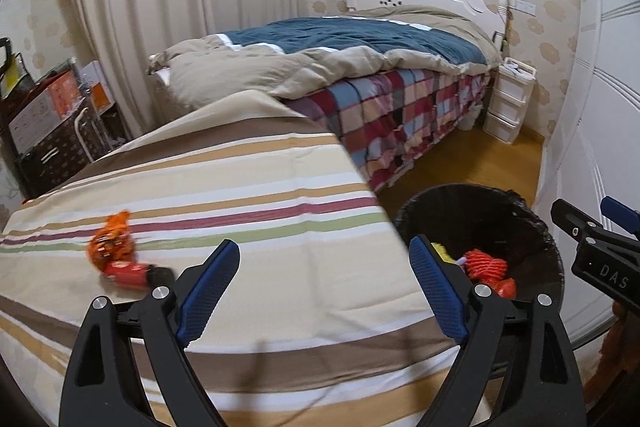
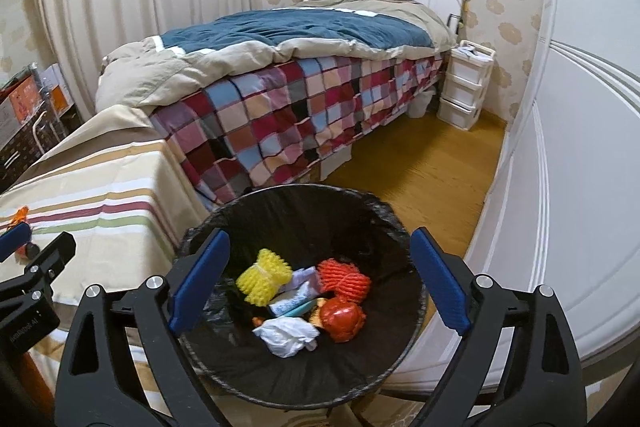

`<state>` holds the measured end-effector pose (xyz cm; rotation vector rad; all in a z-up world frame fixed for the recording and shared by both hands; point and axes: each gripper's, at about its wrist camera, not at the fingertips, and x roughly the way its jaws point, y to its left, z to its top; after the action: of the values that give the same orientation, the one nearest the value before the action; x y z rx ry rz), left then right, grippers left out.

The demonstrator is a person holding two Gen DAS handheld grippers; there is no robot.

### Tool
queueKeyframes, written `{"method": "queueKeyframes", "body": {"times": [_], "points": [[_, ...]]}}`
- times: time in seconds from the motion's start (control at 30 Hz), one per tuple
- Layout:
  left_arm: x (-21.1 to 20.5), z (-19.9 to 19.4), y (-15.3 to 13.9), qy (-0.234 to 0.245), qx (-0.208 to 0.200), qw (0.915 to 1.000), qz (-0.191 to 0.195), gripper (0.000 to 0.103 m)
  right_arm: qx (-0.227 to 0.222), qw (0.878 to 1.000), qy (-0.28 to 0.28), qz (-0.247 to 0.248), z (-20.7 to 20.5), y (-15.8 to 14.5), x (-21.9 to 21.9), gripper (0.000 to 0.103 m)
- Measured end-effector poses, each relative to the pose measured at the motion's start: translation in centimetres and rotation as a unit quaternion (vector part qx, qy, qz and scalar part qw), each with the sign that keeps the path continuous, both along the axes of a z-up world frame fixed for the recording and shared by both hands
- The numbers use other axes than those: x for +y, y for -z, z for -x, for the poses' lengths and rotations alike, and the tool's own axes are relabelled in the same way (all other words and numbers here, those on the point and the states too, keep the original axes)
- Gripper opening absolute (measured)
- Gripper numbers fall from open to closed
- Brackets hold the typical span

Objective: Collect trash
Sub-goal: 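Move both open tools back toward the orange bag and red can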

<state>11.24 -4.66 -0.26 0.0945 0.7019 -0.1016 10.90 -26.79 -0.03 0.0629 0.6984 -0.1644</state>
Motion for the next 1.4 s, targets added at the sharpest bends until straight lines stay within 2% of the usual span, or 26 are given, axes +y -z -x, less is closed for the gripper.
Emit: {"method": "queueKeyframes", "body": {"times": [0.17, 0.43, 0.73, 0.87, 1.13, 1.4], "points": [[3.4, 1.3, 0.1, -0.027, 0.006, 0.9996, 0.000, 0.087, 0.004, 1.000, -0.030, -0.008, -0.1, 0.0, 2.8, 0.089], [9.9, 3.2, 0.9, -0.086, 0.013, 0.9961, -0.016, 0.087, 0.016, 0.995, -0.098, -0.008, -0.6, 0.4, 9.8, 0.090], [17.6, 6.0, 1.7, -0.159, 0.026, 0.9867, -0.022, 0.087, 0.040, 0.980, -0.193, -0.005, -1.0, 1.5, 19.4, 0.090], [20.6, 6.8, 2.2, -0.180, 0.031, 0.9824, -0.041, 0.087, 0.060, 0.971, -0.232, -0.006, -1.4, 2.1, 23.5, 0.090], [25.8, 7.7, 2.6, -0.216, 0.052, 0.9747, -0.025, 0.087, 0.084, 0.959, -0.271, 0.007, -2.4, 3.1, 29.3, 0.090], [27.4, 8.4, 2.9, -0.223, 0.057, 0.9732, 0.011, 0.087, 0.106, 0.954, -0.277, 0.039, -4.0, 4.4, 33.0, 0.090]]}}
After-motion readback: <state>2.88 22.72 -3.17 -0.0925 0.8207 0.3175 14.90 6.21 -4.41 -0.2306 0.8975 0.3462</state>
